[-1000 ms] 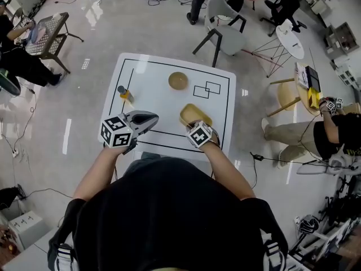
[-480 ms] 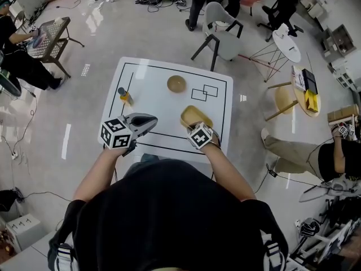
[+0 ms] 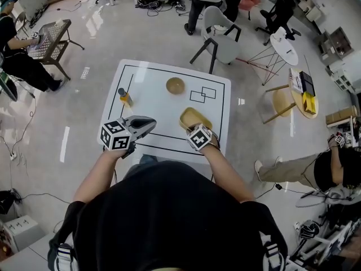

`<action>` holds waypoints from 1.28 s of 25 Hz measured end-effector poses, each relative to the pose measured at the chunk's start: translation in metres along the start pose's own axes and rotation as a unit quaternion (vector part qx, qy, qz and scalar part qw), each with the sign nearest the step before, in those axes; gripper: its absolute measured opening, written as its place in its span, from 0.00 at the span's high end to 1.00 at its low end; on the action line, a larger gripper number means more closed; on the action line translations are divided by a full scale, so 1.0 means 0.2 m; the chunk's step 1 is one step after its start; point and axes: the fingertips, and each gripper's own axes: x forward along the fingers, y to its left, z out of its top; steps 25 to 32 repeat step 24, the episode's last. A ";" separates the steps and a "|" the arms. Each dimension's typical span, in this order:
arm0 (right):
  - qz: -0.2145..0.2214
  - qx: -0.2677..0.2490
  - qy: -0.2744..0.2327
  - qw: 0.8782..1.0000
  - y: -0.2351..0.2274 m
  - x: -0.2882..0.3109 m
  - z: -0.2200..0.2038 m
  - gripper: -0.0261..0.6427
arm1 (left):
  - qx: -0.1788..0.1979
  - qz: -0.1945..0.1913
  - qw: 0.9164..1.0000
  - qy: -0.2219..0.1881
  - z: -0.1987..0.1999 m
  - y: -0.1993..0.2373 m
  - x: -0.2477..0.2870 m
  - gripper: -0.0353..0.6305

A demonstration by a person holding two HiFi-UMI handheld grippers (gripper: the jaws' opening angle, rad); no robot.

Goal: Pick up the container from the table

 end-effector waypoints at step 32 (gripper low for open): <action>-0.004 -0.003 -0.008 1.000 0.02 -0.05 -0.01 0.94 | 0.000 0.003 1.000 -0.001 -0.03 -0.04 0.00 0.94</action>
